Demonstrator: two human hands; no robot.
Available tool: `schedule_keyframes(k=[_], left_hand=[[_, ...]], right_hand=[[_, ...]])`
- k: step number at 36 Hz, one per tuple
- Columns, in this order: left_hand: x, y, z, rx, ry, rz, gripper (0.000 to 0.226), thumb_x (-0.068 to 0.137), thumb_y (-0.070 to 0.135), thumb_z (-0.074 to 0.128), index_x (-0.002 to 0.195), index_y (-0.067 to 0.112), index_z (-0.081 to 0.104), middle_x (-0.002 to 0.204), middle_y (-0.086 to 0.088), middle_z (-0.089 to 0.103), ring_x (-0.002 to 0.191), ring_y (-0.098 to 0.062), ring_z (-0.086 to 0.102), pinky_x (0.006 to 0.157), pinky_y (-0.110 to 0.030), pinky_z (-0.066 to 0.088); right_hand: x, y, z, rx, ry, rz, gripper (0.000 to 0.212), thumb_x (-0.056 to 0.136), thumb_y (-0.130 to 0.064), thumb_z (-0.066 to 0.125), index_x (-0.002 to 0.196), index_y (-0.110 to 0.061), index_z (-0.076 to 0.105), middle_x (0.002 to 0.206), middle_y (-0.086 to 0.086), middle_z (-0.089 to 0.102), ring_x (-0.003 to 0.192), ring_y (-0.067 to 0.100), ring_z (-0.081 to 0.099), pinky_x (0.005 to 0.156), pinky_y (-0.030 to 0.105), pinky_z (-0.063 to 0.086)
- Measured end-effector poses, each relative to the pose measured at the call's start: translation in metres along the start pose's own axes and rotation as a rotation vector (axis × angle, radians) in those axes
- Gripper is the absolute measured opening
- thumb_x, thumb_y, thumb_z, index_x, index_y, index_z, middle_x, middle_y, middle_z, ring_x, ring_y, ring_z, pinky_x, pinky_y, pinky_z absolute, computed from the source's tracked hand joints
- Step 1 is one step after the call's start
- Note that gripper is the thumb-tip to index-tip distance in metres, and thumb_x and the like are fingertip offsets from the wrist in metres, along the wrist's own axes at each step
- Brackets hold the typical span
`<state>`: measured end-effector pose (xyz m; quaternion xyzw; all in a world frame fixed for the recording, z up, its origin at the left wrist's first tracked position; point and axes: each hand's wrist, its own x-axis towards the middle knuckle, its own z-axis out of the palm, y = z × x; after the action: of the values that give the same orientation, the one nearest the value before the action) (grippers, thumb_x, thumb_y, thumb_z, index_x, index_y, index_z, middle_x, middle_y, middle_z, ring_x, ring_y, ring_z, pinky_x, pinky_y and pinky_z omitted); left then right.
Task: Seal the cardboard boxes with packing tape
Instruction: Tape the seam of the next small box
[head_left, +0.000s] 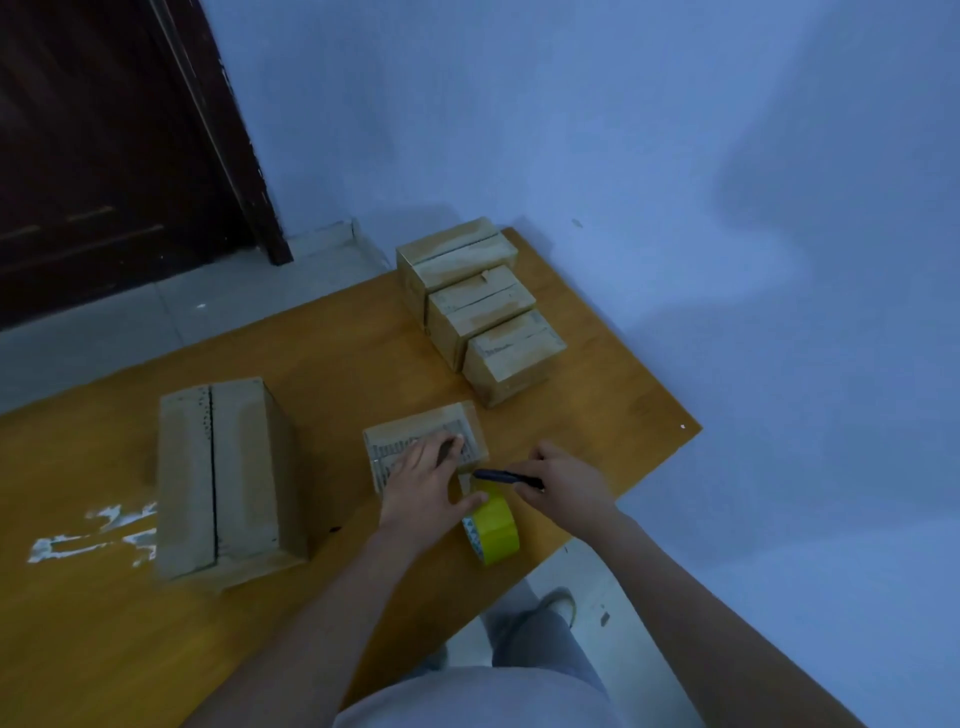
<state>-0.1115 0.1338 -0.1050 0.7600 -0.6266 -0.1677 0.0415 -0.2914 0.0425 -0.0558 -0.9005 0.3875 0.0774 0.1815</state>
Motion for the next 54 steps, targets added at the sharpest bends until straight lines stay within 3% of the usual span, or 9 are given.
schedule_keyframes(k=[11,18,22,25,28,34,41,48,54], left_hand=[[-0.001,0.001,-0.004,-0.069,0.033,0.017,0.108,0.062,0.081,-0.001,0.152,0.022,0.015,0.155,0.006,0.013,0.144,-0.014,0.006,0.113,-0.026,-0.007],[0.000,0.001,-0.004,-0.046,0.013,0.008,0.090,0.083,0.077,0.030,0.153,0.023,0.011,0.156,0.005,0.010,0.145,-0.014,0.003,0.116,-0.029,-0.003],[0.000,0.001,-0.004,-0.050,-0.003,-0.004,0.085,0.086,0.071,0.038,0.153,0.025,0.012,0.156,0.006,0.010,0.145,-0.014,0.003,0.117,-0.031,0.001],[0.001,0.002,-0.003,-0.066,-0.004,-0.017,0.085,0.085,0.071,0.040,0.152,0.026,0.014,0.155,0.007,0.012,0.144,-0.015,0.005,0.117,-0.033,0.005],[0.002,0.001,-0.001,-0.081,0.010,-0.018,0.084,0.086,0.070,0.041,0.152,0.026,0.015,0.154,0.007,0.014,0.144,-0.015,0.007,0.117,-0.033,0.007],[0.002,0.002,-0.002,-0.178,0.111,0.000,0.088,0.076,0.071,0.024,0.147,0.021,0.035,0.143,0.008,0.032,0.133,-0.014,0.026,0.112,-0.031,0.024],[0.016,0.006,0.012,-0.348,0.296,-0.105,0.047,0.088,0.045,0.060,0.124,0.015,0.063,0.126,0.005,0.055,0.117,-0.019,0.046,0.099,-0.039,0.039],[0.019,0.002,0.027,-0.138,0.488,-0.004,0.051,0.087,0.051,0.040,0.105,0.013,0.070,0.106,0.001,0.065,0.098,-0.015,0.045,0.082,-0.036,0.046],[0.020,0.000,0.026,-0.078,0.525,0.006,0.047,0.086,0.047,0.042,0.101,0.013,0.071,0.102,0.000,0.066,0.096,-0.017,0.051,0.084,-0.032,0.039]], right_hand=[[0.010,0.019,0.015,-0.007,0.009,0.195,0.028,0.095,-0.029,0.049,0.121,-0.029,0.060,0.096,-0.006,0.040,0.072,0.012,0.046,0.049,0.021,0.028],[0.025,0.027,0.049,0.154,0.061,0.372,0.028,0.093,-0.025,0.055,0.120,-0.024,0.060,0.098,-0.003,0.047,0.083,0.019,0.056,0.066,0.028,0.041],[0.036,0.021,0.059,0.204,0.074,0.506,0.032,0.092,-0.031,0.056,0.123,-0.023,0.056,0.120,0.000,0.050,0.111,0.020,0.052,0.094,0.040,0.042],[0.041,0.010,0.053,0.530,0.168,0.461,0.030,0.091,-0.030,0.058,0.117,-0.017,0.061,0.116,0.004,0.048,0.112,0.020,0.048,0.093,0.032,0.039],[0.039,-0.003,0.049,0.990,-0.050,0.397,0.029,0.084,-0.039,0.060,0.098,-0.016,0.069,0.110,0.007,0.058,0.109,0.020,0.054,0.096,0.036,0.042],[0.032,-0.016,0.054,1.267,-0.226,0.365,0.011,0.090,-0.013,0.058,0.093,-0.008,0.067,0.088,0.006,0.065,0.085,0.021,0.061,0.080,0.036,0.046],[0.025,-0.016,0.053,1.253,-0.184,0.348,0.018,0.091,-0.017,0.060,0.097,-0.002,0.067,0.086,0.004,0.064,0.082,0.016,0.059,0.076,0.030,0.045],[0.019,-0.021,0.051,1.169,-0.110,0.335,0.012,0.091,-0.017,0.060,0.095,-0.013,0.070,0.086,-0.007,0.067,0.082,0.006,0.061,0.078,0.022,0.047],[0.014,-0.026,0.050,1.087,-0.061,0.345,0.012,0.088,-0.019,0.063,0.091,-0.012,0.072,0.090,0.005,0.069,0.087,0.016,0.061,0.086,0.039,0.049]])
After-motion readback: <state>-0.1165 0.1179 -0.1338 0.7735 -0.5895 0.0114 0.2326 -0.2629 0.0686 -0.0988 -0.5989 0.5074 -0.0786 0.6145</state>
